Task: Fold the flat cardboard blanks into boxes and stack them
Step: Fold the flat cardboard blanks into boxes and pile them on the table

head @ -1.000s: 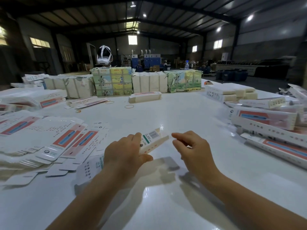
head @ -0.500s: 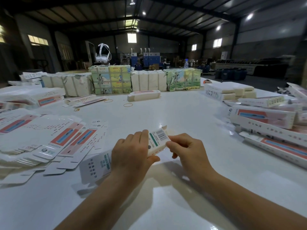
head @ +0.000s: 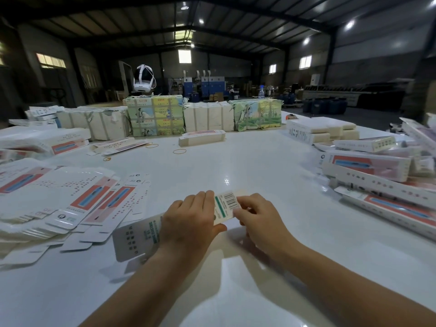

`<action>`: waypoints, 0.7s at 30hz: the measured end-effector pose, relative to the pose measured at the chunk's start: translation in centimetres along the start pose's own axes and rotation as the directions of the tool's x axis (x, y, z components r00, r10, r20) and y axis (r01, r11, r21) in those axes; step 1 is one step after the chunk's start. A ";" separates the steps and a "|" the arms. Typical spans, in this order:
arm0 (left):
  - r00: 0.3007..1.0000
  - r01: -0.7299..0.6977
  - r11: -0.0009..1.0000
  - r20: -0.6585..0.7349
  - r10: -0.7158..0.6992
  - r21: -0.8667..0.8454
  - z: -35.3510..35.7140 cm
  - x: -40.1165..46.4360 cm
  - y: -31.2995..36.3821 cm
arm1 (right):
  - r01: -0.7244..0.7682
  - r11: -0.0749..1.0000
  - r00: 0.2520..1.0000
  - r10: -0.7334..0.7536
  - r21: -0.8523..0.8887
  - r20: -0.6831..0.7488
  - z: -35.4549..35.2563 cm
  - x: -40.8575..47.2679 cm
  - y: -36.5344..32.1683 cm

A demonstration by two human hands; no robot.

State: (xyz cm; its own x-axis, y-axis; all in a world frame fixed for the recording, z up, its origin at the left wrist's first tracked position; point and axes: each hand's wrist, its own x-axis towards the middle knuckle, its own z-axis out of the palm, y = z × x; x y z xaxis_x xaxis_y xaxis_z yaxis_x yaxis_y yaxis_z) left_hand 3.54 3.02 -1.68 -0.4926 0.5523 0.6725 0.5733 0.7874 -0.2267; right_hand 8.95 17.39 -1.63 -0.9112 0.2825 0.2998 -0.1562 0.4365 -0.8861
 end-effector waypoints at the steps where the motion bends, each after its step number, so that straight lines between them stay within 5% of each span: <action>1: 1.000 0.009 1.000 -0.003 -0.009 -0.006 0.0 0.1 0.1 | 0.029 0.999 1.000 -0.029 -0.035 -0.004 0.2 0.0 0.1; 7: 1.000 0.031 0.999 -0.005 -0.031 -0.042 0.4 0.3 0.3 | 0.060 0.994 0.996 -0.066 -0.086 -0.068 0.2 0.0 0.1; 10: 0.999 0.049 0.997 0.001 -0.049 -0.056 0.5 0.5 0.4 | 0.017 0.999 0.990 -0.012 0.038 -0.139 -0.3 0.2 0.1; 14: 0.998 0.059 0.997 -0.012 -0.059 -0.053 0.6 0.7 0.5 | -0.069 0.998 0.966 0.065 -0.006 -0.250 -0.6 1.1 0.5; 16: 0.998 0.059 0.997 -0.018 -0.060 -0.054 0.5 0.6 0.6 | -0.233 0.933 0.949 0.279 0.274 -0.146 -0.9 1.6 0.6; 18: 0.998 0.060 0.997 -0.016 -0.061 -0.047 0.4 0.5 0.8 | -0.366 0.702 0.914 0.396 0.611 0.093 -1.2 1.9 0.6; 19: 0.998 0.060 0.997 -0.015 -0.061 -0.044 0.3 0.5 0.9 | -0.392 0.627 0.906 0.389 0.673 0.165 -1.2 1.9 0.5; 21: 0.998 0.061 0.997 -0.013 -0.061 -0.043 0.2 0.5 1.0 | -0.344 0.689 0.932 0.334 0.638 0.141 -1.2 1.6 0.5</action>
State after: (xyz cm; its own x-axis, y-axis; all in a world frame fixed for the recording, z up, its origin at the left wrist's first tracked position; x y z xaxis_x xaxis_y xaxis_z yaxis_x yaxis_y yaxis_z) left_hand 3.74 4.17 -1.76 -0.5186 0.4994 0.6941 0.5696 0.8072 -0.1552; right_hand 7.88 19.07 -1.17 -0.9551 0.2888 -0.0667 -0.0375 -0.3409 -0.9394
